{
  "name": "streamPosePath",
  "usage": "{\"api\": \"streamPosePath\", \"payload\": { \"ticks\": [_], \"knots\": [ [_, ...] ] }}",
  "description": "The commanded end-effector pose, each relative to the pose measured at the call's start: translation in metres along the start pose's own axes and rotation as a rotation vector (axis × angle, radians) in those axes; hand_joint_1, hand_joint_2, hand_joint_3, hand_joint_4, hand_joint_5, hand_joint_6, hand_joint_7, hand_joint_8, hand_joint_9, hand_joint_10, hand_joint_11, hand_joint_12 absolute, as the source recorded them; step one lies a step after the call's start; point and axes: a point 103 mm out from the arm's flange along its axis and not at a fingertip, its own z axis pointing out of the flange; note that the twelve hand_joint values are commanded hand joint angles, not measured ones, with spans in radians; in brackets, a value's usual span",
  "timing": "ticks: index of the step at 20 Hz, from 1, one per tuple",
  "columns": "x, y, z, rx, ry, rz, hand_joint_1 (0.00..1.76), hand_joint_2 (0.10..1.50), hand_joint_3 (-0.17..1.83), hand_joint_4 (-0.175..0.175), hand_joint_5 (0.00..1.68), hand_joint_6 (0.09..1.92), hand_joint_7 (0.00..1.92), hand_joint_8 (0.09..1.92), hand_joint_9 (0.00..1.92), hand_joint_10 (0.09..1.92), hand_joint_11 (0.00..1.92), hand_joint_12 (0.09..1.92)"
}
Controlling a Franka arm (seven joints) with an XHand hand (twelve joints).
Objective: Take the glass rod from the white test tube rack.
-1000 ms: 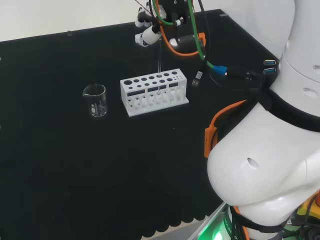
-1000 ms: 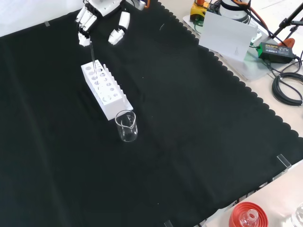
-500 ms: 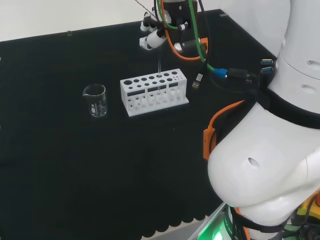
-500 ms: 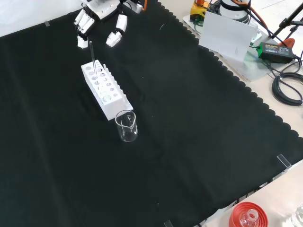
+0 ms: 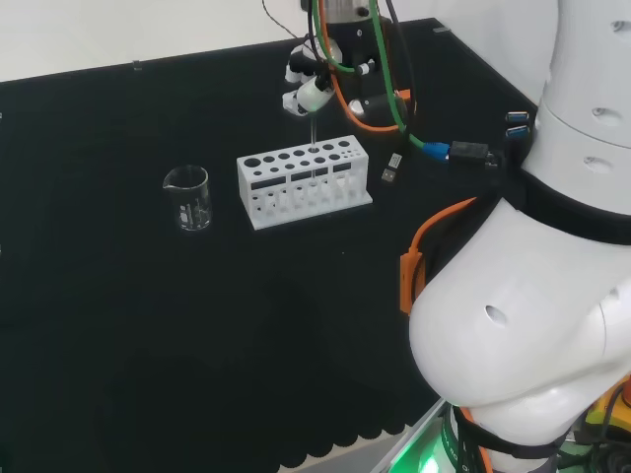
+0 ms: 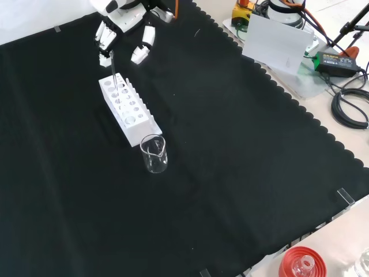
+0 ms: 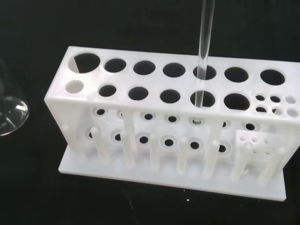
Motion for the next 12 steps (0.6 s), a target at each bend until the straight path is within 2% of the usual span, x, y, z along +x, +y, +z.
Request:
{"api": "streamPosePath", "payload": {
  "ticks": [1,4,7,12],
  "knots": [
    [-0.001,0.004,0.005,-0.007,-0.018,-0.005,0.69,0.87,0.52,-0.096,0.41,0.77,0.47,0.84,0.69,0.84,0.59,1.35],
    [0.004,0.004,0.002,0.0,-0.016,0.0,0.79,0.84,0.53,-0.105,0.44,0.83,0.5,0.84,0.74,0.83,0.64,1.33],
    [-0.004,0.011,0.005,-0.007,-0.011,-0.004,0.93,0.78,0.59,-0.121,0.5,0.86,0.59,0.84,0.83,0.81,0.74,1.29],
    [-0.005,0.019,0.0,-0.023,-0.064,-0.012,1.09,0.69,0.73,-0.167,0.66,0.88,0.76,0.83,1.0,0.74,0.91,1.21]
  ]
}}
